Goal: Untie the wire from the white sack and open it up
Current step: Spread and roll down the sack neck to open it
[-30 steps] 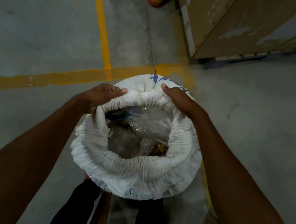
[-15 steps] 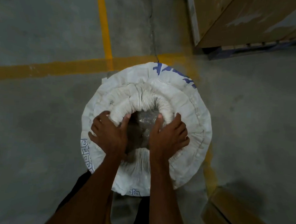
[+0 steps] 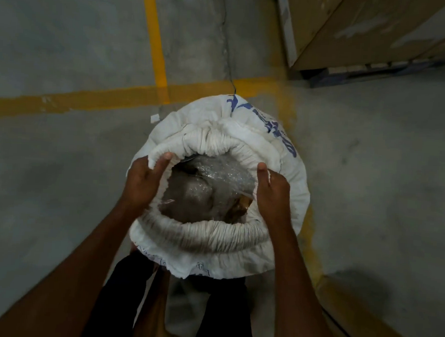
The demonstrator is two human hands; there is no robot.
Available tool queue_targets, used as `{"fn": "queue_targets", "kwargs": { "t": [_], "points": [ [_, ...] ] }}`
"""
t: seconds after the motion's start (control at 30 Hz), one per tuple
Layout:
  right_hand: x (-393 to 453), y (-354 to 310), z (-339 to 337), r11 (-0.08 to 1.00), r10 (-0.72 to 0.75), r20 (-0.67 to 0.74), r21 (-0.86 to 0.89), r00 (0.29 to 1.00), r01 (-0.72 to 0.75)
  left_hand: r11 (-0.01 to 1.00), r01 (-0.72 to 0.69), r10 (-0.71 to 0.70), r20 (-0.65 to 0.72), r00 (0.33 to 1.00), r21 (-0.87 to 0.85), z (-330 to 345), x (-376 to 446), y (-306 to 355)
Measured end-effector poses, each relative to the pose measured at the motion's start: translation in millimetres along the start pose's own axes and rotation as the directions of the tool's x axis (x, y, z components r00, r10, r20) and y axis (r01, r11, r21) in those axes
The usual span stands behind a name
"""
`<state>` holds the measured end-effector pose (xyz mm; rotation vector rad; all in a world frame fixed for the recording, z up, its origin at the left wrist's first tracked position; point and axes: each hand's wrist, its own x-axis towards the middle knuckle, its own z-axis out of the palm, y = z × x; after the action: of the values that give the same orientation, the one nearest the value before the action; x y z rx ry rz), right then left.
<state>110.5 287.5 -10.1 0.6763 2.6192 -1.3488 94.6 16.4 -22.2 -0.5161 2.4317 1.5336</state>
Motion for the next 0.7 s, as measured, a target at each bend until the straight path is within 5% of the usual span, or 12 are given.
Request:
{"fn": "queue_targets", "kwargs": {
  "t": [0.23,0.33,0.47,0.6,0.7],
  "points": [
    [7,4,-26,0.983,0.026,0.210,0.170,0.977,-0.063,0.980,0.195,-0.185,0.218,0.958,-0.025,-29,1,4],
    [-2,2,-14,0.996,0.044,0.015,0.072,0.999,-0.045,0.971,0.103,-0.101,-0.017,0.995,0.216,-21,-8,0],
    [-34,-6,13,0.927,0.078,-0.404,-0.308,0.911,-0.216,0.853,0.298,-0.096,-0.432,0.897,0.428,15,-50,5],
    [-68,-9,42,0.852,0.210,-0.507,-0.325,0.836,-0.411,0.814,0.493,-0.255,-0.573,0.779,0.307,57,-84,0],
    [-88,-1,60,0.832,0.303,-0.532,-0.257,0.791,-0.492,0.772,0.635,-0.486,-0.639,0.596,0.005,75,-90,-7]
  ]
}}
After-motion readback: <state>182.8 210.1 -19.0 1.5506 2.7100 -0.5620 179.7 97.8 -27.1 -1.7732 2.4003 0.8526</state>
